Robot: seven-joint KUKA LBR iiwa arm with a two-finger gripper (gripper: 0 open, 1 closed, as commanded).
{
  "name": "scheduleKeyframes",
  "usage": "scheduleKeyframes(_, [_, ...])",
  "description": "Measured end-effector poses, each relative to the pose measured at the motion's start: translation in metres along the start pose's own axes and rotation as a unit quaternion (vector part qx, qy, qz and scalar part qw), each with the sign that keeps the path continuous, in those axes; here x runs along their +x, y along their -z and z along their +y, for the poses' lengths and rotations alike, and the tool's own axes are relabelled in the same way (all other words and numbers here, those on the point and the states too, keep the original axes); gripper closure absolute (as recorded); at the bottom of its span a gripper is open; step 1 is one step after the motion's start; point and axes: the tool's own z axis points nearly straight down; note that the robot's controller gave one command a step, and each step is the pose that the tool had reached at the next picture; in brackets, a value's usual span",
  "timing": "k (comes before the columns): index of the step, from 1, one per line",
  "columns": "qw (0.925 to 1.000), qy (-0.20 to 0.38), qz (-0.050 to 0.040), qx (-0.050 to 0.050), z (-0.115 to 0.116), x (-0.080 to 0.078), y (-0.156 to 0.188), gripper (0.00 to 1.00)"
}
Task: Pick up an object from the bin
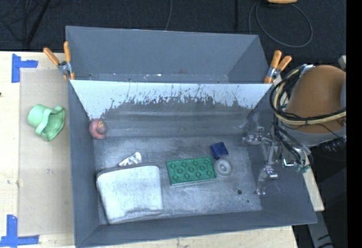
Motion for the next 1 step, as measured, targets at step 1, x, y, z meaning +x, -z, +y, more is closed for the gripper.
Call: scheduleKeyframes(1, [0.9974, 0.071, -0.0102, 0.003, 0.0334, 0.0119, -0.0571, 0.00])
